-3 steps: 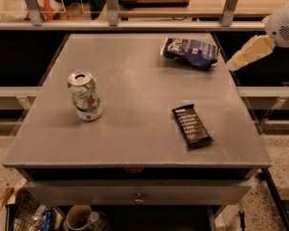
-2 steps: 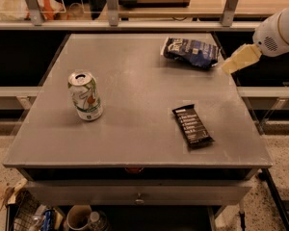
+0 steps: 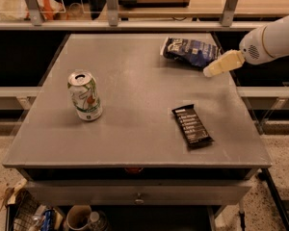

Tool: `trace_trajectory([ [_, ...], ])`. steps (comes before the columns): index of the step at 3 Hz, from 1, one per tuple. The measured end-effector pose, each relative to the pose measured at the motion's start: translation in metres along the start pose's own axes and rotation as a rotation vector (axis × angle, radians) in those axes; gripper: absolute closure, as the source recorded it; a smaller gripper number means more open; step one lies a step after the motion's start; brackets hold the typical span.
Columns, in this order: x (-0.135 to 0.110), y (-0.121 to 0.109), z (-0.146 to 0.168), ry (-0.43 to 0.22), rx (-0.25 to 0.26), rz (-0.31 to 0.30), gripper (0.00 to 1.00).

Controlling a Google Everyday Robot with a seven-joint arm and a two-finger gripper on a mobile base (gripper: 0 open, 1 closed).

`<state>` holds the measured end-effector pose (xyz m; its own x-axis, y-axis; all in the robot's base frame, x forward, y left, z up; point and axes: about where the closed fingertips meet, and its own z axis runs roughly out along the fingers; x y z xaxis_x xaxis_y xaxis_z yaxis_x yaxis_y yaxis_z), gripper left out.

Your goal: Pick blue chip bag

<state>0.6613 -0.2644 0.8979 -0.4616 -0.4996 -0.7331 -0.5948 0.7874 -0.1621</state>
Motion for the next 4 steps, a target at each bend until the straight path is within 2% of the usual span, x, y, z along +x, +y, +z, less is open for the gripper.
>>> trace_trajectory([
  [1,-0.004,0.002,0.025,-0.047,-0.034,0.038,0.00],
  [2,-0.006,0.004,0.049,-0.075,-0.058,0.038,0.00],
  [4,-0.018,-0.002,0.081,-0.134,-0.075,0.013,0.00],
])
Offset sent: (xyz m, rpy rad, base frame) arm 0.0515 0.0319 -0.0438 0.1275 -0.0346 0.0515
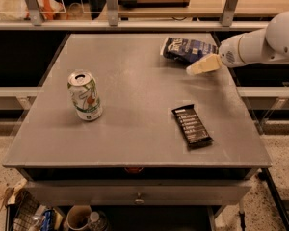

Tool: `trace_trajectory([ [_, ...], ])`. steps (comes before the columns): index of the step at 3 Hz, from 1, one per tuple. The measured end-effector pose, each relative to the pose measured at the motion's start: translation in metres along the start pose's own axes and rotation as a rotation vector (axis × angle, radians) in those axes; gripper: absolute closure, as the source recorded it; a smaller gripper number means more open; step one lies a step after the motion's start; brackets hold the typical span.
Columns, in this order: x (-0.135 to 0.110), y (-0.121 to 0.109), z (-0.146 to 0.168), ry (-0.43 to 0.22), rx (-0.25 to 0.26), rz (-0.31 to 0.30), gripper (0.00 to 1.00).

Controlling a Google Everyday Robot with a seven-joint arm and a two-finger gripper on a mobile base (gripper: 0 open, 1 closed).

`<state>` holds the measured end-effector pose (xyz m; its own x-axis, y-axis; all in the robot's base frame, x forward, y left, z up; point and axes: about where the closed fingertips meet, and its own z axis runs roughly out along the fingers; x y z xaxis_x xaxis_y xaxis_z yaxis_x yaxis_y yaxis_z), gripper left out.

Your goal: Pick blue chip bag

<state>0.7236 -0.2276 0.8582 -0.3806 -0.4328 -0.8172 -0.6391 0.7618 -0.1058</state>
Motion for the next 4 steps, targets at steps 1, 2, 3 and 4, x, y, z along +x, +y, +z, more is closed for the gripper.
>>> trace_trajectory([
  [1,0.000,-0.005,0.014,-0.007,-0.010,-0.005,0.00],
  [2,0.004,-0.008,0.024,-0.004,-0.035,-0.007,0.18],
  [3,0.007,-0.007,0.028,-0.010,-0.060,-0.014,0.41],
  [4,0.006,-0.006,0.028,-0.017,-0.068,-0.021,0.64],
])
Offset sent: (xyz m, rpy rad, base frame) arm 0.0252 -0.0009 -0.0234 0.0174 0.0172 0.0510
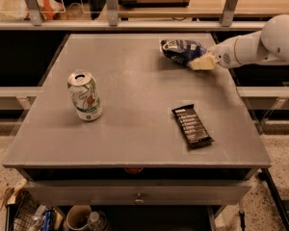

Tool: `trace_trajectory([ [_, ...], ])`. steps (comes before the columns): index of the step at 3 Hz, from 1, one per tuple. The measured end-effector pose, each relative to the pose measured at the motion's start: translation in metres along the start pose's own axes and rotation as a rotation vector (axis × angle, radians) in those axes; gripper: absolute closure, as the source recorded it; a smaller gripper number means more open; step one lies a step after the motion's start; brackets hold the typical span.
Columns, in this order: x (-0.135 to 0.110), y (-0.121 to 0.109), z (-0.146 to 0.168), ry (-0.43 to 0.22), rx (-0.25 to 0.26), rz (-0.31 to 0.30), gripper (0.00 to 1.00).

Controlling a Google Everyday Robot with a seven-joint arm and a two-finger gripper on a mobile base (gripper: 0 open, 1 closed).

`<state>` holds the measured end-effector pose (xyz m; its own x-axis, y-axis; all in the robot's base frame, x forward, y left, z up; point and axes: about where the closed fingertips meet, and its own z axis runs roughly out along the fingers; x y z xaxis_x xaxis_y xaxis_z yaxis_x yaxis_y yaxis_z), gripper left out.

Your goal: Pick blue chip bag

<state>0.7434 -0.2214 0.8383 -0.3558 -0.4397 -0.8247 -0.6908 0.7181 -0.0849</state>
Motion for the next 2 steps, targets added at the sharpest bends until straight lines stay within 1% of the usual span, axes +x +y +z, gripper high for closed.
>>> trace_trajectory([
  [1,-0.014,0.003,-0.012,-0.056,0.002,0.004,0.87],
  [2,-0.038,0.012,-0.034,-0.153,-0.002,0.014,1.00],
])
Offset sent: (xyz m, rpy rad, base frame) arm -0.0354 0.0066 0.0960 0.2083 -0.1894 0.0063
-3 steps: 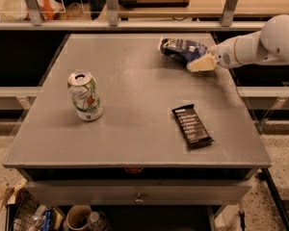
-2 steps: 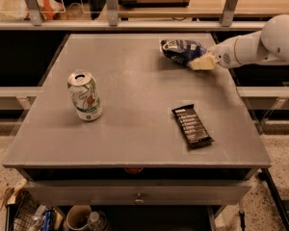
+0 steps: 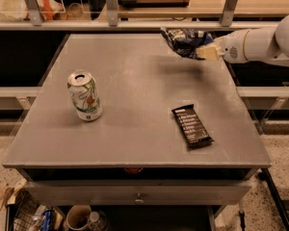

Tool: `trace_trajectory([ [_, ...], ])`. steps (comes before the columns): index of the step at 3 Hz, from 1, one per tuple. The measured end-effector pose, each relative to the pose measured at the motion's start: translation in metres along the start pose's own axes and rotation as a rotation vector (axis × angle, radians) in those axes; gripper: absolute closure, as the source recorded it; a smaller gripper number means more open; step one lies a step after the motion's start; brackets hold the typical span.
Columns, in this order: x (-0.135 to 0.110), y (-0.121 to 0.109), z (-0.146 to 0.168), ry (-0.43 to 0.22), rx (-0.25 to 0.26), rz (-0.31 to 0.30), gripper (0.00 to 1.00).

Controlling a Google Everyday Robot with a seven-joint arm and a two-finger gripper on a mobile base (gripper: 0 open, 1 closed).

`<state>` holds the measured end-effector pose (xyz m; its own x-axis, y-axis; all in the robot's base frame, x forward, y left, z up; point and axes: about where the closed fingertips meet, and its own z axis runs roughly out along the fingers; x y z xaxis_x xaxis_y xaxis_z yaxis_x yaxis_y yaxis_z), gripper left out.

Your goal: Pick blue chip bag

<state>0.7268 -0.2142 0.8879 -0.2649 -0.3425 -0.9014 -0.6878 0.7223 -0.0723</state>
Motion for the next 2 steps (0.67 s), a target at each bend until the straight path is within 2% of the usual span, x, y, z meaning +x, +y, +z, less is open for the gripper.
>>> trace_trajectory([
  [1,-0.0242,0.0127,-0.0165,-0.073,-0.030,-0.001,1.00],
  [2,-0.0259,0.0214,-0.0204,-0.042,-0.084,0.042,1.00],
])
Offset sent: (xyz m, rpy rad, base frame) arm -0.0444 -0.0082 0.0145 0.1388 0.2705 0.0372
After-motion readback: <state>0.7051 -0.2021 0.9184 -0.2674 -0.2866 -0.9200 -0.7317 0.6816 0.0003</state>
